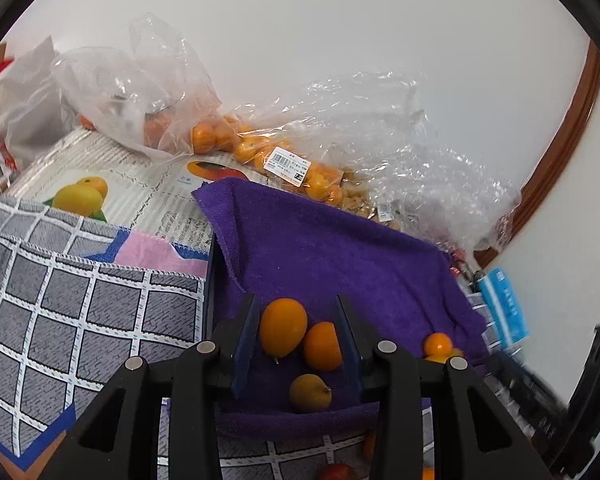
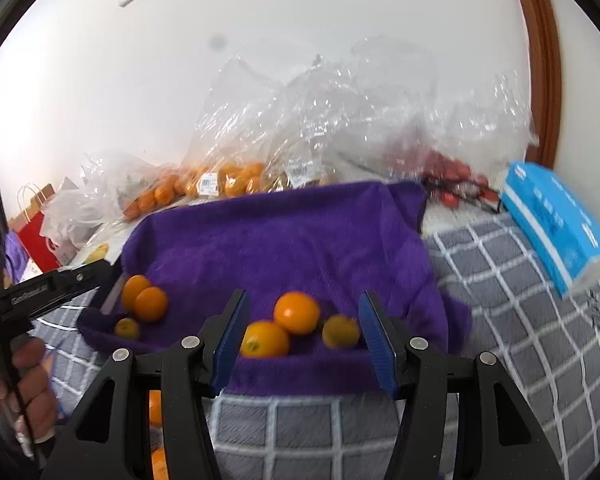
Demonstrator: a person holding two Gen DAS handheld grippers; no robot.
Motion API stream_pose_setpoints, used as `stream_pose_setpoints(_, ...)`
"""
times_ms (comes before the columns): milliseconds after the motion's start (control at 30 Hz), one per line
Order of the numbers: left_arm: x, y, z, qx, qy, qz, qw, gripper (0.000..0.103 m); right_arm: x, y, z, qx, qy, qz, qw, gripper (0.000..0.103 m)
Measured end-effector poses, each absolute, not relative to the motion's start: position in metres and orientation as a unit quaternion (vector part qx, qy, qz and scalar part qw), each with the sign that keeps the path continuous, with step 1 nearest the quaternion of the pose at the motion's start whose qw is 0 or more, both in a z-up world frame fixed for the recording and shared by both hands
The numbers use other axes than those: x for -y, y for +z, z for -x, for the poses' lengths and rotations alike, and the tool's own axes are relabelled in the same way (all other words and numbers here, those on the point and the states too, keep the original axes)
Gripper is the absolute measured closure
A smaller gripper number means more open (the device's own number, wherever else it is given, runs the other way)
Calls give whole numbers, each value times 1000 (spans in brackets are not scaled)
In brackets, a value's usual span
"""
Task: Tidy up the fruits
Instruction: 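Grasp a large orange with the right tool while the left tool approaches another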
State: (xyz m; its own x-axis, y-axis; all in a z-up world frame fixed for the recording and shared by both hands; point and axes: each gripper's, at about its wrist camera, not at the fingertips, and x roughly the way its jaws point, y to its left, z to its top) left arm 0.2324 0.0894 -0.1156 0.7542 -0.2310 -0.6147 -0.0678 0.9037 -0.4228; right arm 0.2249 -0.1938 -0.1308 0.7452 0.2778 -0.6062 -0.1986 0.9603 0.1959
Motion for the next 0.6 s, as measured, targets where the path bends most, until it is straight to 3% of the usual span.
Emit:
stream_pose_setpoints(200,-98,-100,-228,-335,-51,223,914,66,176,-131,-180,-356,165,-54,918,47)
stream_pose_setpoints(600,-129,-111,-169,-385,-57,229,892,65,131,-165,-139,-391,214,-18,895,47)
